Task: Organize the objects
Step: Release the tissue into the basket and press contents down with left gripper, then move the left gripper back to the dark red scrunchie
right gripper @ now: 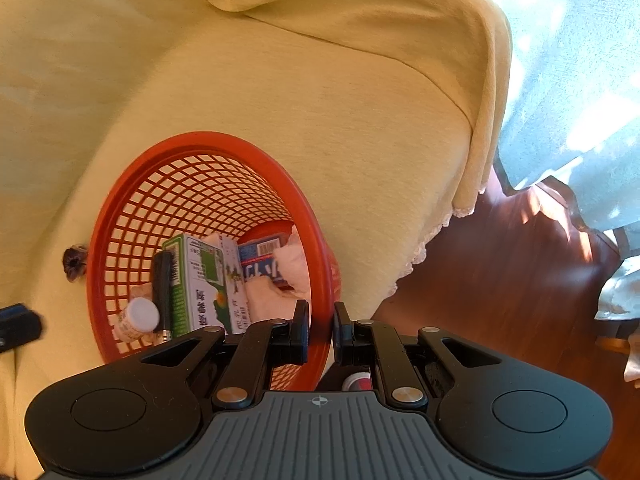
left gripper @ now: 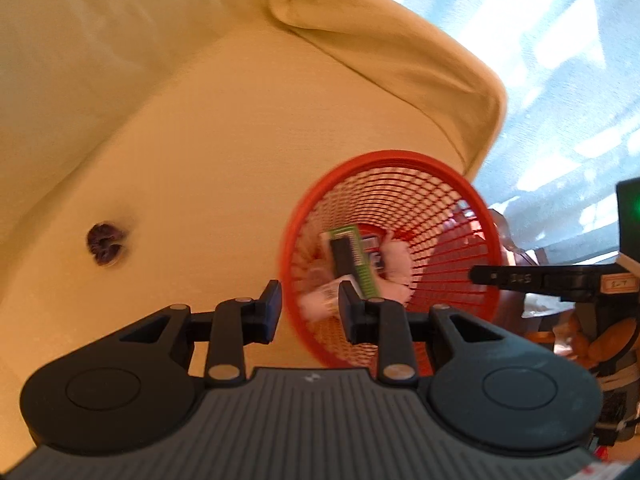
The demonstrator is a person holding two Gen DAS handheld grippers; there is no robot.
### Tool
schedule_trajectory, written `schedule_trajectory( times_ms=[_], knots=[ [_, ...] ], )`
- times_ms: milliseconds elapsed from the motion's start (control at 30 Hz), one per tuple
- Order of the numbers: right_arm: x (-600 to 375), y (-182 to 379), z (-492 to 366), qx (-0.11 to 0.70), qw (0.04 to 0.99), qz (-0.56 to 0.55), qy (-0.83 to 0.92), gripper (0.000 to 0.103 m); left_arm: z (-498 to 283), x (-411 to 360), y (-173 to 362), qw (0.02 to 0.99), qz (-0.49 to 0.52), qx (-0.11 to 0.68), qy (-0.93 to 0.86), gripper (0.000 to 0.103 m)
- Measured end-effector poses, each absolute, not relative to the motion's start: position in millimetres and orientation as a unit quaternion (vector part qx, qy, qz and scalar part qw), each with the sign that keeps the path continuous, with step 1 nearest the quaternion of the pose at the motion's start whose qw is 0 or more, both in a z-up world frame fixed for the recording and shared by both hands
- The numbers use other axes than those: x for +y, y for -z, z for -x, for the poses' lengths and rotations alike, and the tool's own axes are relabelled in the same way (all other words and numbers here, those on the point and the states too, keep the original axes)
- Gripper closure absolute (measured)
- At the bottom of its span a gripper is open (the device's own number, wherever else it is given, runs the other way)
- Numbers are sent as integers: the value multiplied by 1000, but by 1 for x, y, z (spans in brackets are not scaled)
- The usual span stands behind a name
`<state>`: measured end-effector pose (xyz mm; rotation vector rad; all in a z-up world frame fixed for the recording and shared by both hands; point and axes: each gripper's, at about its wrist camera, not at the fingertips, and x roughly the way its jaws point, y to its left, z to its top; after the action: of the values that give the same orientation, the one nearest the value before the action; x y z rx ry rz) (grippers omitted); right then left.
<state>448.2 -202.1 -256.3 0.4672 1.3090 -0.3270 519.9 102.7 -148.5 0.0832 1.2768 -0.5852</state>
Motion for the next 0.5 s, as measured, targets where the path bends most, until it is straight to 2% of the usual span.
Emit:
schedule_trajectory(
  times_ms=[100,300,400,500],
  knots=[
    [-225,272,-439,597,748,-240,164,95,-521,127,153,769,-39,592,239,78],
    [-304,321,-382,551,692,-422,200,92,-527,163,156,773,-40,603,195,78],
    [-312,334,-354,549,662,-456,227,90,-526,172,158,770,-39,609,186,78],
    [-299,332,-346,550,647,-475,229,92,-525,174,160,769,-37,611,186,78]
  ],
)
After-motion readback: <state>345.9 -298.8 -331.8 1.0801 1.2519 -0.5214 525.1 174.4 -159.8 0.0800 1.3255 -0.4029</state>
